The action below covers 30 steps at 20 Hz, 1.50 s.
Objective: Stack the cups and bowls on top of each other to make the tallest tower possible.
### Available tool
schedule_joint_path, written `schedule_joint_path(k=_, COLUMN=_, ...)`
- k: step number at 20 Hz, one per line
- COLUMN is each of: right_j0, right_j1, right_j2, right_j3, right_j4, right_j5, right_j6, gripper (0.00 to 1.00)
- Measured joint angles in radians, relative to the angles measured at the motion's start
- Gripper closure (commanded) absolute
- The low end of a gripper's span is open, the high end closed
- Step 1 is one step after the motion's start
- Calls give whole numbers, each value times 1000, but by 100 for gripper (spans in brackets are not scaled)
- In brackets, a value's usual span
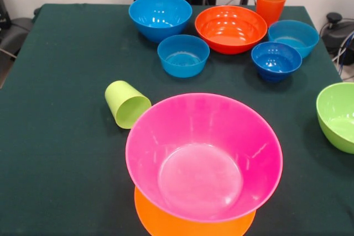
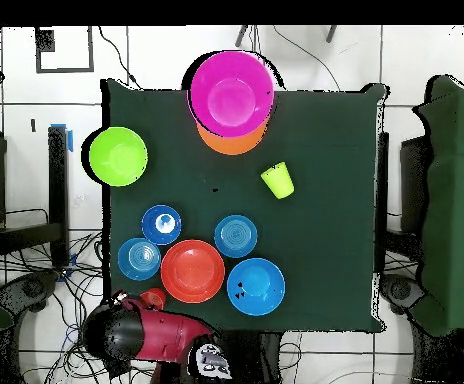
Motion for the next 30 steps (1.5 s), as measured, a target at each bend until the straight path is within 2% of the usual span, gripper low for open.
schedule_joint_path(k=10, right_j0=29, right_j1=0, right_j2=12, right_j3=47, right_j4=0, right_j5=-13, right_j6=43, gripper=0)
schedule_joint_path(k=21, right_j0=59, right_j1=22, right_j2=25, right_j3=56, right_j4=-2, right_j5=-51, right_j6=91, gripper=0)
schedule_joint_path(k=30, right_j0=133, right_j1=64, right_j2=9, right_j3=55, right_j4=-1, right_j5=-76, right_j6=108, gripper=0)
